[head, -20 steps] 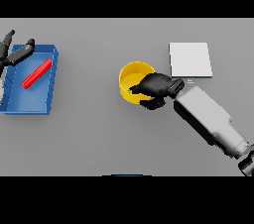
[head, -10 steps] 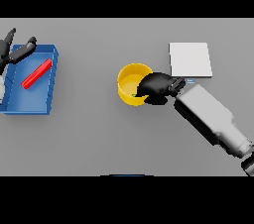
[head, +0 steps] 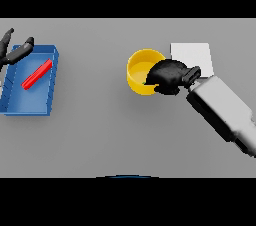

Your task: Pick up the red beaker and tilt it to pour out 1 green nut into yellow bowl. Pick up the yellow bowl and place it on the metallic measuring scale.

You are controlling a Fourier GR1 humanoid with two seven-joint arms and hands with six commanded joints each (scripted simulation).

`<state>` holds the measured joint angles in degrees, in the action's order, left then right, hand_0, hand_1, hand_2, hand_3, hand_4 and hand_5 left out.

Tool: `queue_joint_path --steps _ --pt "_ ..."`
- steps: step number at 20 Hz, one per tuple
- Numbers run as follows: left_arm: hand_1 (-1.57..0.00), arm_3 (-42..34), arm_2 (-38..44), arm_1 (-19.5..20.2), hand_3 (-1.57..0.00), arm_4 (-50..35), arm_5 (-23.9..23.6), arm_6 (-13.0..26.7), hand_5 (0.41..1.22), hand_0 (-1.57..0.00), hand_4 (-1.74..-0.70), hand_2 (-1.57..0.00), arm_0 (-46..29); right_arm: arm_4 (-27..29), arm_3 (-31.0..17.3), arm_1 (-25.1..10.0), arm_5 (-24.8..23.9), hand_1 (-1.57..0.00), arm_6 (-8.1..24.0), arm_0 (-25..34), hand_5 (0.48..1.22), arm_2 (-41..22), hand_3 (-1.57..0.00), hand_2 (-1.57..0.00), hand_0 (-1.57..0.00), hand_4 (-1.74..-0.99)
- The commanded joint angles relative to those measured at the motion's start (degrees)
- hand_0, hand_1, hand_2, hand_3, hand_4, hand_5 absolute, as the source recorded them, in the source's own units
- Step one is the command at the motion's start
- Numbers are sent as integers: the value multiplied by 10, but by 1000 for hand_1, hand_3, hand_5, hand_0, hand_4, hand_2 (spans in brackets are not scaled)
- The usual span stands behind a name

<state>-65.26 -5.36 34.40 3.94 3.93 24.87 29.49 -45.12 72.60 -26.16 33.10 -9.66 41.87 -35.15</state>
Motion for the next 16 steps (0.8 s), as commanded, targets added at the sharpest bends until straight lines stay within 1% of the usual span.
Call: queue_joint_path --steps 1,2,3,4,5,6,7,8,9,12,14,16 --pt "1 -2 2 -1 1 -4 0 -5 702 1 -788 1 -3 0 17 -3 4 -1562 14 -7 1219 1 -1199 -1447 -1563 -1738" --pt "1 -5 2 -5 1 -5 -3 -1 702 1 -793 1 -3 1 35 -5 10 -1564 24 -15 1219 1 -1191 -1471 -1564 -1739" --pt "1 -3 4 -3 1 -7 -1 -9 702 1 -798 1 -2 3 54 -5 16 -1566 34 -26 1219 0 -1182 -1491 -1566 -1739" --pt "1 -5 1 -4 1 -4 -2 -4 704 1 -799 1 3 5 62 -4 15 -1567 39 -28 1219 6 -1179 -1507 -1567 -1739" --pt "1 -8 1 -6 1 -7 -2 -2 704 1 -800 1 2 7 61 -13 16 -1567 47 -27 1219 17 -1179 -1520 -1520 -1740" --pt "1 -12 4 -3 1 -10 -1 -2 703 1 -806 1 -6 5 65 -19 17 -1568 65 -27 1220 22 -1177 -1518 -1530 -1740" --pt "1 -15 3 -6 1 -11 -3 0 710 1 -812 1 -10 5 65 -23 15 -1569 67 -21 1220 28 -1190 -1488 -1538 -1740" --pt "1 -24 6 -6 1 -17 -2 7 717 1 -820 1 -13 4 61 -32 4 -1569 64 -21 1220 35 -1183 -1487 -1545 -1740" --pt "1 -23 8 -3 1 -17 -3 10 723 1 -826 1 -12 5 55 -43 -6 -1570 55 -18 1220 43 -1174 -1504 -1550 -1741" --pt "1 -22 6 -6 1 -17 -3 26 737 1 -837 1 -3 2 18 -54 -43 -1570 47 -5 1221 62 -1156 -1533 -1560 -1741" --pt "1 -40 7 -5 1 -20 -6 34 739 1 -844 1 -14 -3 -18 -54 -61 -1571 50 8 1221 71 -1153 -1542 -1564 -1741" --pt "1 -47 5 -5 1 -20 -8 46 754 1 -851 1 -15 -8 -57 -64 -80 -1571 40 17 1221 80 -1155 -1553 -1567 -1741"
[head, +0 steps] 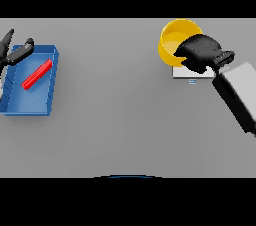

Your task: Pick up the red beaker and tilt it to pour out 1 green nut into yellow bowl. Pick up the yellow bowl and place it on the metallic measuring scale.

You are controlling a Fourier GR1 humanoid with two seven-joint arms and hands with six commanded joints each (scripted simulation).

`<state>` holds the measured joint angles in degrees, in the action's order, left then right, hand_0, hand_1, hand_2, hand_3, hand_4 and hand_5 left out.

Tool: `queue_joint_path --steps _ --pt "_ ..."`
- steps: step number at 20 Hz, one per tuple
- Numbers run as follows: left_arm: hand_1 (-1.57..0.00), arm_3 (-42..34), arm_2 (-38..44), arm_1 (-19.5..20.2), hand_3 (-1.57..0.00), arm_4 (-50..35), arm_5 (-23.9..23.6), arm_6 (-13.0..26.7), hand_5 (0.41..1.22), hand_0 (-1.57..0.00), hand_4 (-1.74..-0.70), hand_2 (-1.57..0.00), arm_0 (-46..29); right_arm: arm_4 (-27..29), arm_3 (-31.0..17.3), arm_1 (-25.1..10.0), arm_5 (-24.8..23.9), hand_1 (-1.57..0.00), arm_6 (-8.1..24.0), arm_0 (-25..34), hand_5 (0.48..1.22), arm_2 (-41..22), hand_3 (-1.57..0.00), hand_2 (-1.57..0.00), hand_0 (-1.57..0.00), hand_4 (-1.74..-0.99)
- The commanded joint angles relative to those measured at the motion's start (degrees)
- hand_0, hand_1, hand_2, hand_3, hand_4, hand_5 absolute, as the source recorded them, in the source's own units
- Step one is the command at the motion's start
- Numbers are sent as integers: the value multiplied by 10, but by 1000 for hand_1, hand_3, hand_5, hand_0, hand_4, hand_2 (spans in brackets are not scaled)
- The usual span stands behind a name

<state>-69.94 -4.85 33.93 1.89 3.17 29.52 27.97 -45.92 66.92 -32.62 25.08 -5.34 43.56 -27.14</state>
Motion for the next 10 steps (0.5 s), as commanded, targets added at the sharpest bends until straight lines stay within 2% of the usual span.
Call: queue_joint_path --steps 1,4,6,7,10 --pt "1 -5 -1 0 1 1 -3 8 758 1 -852 1 0 0 -20 -1 -8 -1571 -2 7 1221 5 -1155 -1556 -1567 -1741" --pt "1 -17 -1 -1 1 1 -8 13 762 1 -857 1 -8 -2 -78 -1 -33 -1571 -15 12 1221 13 -1165 -1533 -1569 -1741" --pt "1 -15 -1 1 1 2 -7 11 773 1 -862 1 -9 -2 -110 6 -43 -1571 -14 22 1221 18 -1170 -1517 -1570 -1741" --pt "1 -13 2 6 1 1 -4 18 779 1 -865 1 -5 -2 -134 5 -55 -1571 -27 22 1221 21 -1181 -1500 -1570 -1741" --pt "1 6 0 2 1 4 -1 14 797 1 -863 1 3 -7 -168 14 -76 -1571 -36 25 1221 20 -1290 -1428 -1571 -1741"
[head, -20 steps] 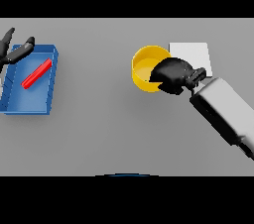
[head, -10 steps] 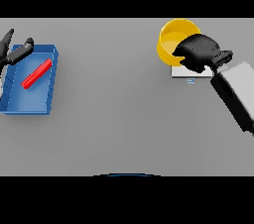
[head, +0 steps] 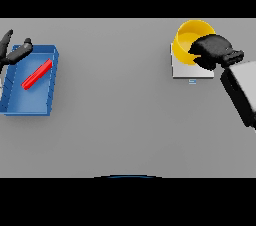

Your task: Pick up the red beaker and tilt it to pour out 1 green nut into yellow bowl. Pick up the yellow bowl and place it on the metallic measuring scale.

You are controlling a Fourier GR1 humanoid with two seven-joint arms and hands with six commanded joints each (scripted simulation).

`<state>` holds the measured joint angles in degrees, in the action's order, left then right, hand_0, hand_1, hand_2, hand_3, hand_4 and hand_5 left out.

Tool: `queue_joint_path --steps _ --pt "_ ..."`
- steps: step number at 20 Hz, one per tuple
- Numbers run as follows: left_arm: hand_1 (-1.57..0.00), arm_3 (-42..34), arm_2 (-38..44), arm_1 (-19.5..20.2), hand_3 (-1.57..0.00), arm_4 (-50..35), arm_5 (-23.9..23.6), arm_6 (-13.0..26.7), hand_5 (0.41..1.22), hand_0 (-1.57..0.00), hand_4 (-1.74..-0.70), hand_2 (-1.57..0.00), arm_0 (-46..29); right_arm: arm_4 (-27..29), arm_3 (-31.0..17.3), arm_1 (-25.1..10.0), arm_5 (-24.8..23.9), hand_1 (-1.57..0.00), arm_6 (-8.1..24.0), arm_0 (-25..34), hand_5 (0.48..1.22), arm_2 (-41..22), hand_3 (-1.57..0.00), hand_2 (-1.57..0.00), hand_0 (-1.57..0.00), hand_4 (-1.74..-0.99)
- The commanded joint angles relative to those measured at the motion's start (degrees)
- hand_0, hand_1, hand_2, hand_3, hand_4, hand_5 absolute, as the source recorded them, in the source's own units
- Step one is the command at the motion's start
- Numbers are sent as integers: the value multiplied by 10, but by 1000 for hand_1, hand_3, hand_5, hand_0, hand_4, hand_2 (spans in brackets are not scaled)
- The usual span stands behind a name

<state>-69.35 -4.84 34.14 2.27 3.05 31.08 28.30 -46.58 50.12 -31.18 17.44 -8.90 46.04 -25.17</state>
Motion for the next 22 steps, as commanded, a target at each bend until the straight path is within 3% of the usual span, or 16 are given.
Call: queue_joint_path --steps 1,10,12,13,15,17,19,22 --pt "1 2 -4 -3 1 3 0 2 802 1 -858 1 4 1 -13 2 -4 -1571 -6 0 1221 2 -1317 -1413 -1571 -1741" --pt "1 -4 -5 -2 1 0 4 2 783 1 -844 1 -2 5 -69 14 -16 -1571 -7 6 1221 5 -1448 -1374 -1571 -1741" --pt "1 1 -10 -6 1 7 0 2 779 1 -838 1 2 8 -66 13 -12 -1496 -5 2 1221 6 -1249 -1437 -1565 -1741" --pt "1 -1 -11 -7 1 8 -1 4 775 1 -836 1 3 7 -73 18 -12 -1428 4 6 1221 6 -1110 -1343 -1558 -1682" --pt "1 -12 -6 1 1 4 0 0 774 1 -836 1 -5 17 -63 17 -2 -1125 6 -1 1074 11 -816 -1007 -1335 -1592" --pt "1 -7 -4 0 1 1 2 3 768 1 -835 1 -4 33 -52 18 17 -811 17 -6 965 20 -576 -708 -946 -1535" --pt "1 -14 1 -1 1 -7 3 1 764 1 -840 1 -1 37 -54 22 26 -556 32 -5 890 23 -391 -470 -605 -1496" --pt "1 3 -2 -1 1 -3 9 -3 749 1 -832 1 3 35 -55 17 30 -304 21 -2 833 21 -206 -240 -309 -1461"
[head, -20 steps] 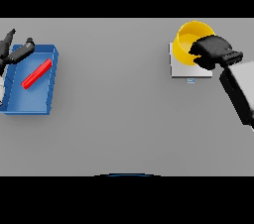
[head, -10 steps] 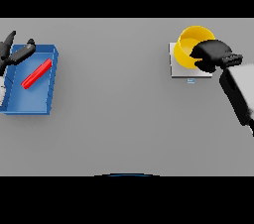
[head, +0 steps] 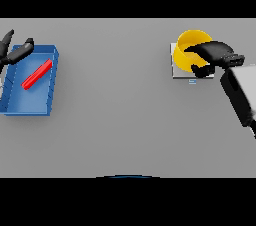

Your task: Pick up the red beaker and tilt it to pour out 1 green nut into yellow bowl. Pick up the yellow bowl and place it on the metallic measuring scale.

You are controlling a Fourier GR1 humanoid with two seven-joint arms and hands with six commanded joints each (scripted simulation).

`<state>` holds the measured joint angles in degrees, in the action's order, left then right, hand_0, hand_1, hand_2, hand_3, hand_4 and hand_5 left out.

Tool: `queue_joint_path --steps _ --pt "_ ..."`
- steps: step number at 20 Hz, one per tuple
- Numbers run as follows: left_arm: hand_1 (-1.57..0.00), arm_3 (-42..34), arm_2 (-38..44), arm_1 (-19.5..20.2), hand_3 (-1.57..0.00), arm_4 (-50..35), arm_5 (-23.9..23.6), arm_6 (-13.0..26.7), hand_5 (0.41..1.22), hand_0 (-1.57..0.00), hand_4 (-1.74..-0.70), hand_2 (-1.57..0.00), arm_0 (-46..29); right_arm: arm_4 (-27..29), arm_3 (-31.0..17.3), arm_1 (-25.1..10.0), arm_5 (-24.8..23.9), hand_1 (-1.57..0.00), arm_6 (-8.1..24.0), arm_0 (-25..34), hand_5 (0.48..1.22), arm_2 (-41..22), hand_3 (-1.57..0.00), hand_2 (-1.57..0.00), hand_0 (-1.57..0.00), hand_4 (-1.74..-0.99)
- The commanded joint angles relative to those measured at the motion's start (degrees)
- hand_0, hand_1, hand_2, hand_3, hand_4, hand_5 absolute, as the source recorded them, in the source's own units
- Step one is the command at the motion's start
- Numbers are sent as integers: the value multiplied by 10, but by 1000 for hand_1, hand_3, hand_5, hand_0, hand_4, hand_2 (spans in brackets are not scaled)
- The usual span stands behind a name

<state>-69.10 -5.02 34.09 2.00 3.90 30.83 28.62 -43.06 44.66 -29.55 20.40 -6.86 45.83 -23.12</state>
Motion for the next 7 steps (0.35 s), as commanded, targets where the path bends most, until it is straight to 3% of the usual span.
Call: queue_joint_path --steps 1,7 --pt "1 -1 0 -1 1 0 -1 4 750 1 -834 1 1 -5 -4 0 -2 -243 -3 2 824 -4 -164 -192 -247 -1448" --pt "1 -13 0 1 1 2 -7 5 760 1 -833 1 -5 -11 -14 -1 13 -63 1 8 779 -11 -42 -50 -64 -1390"
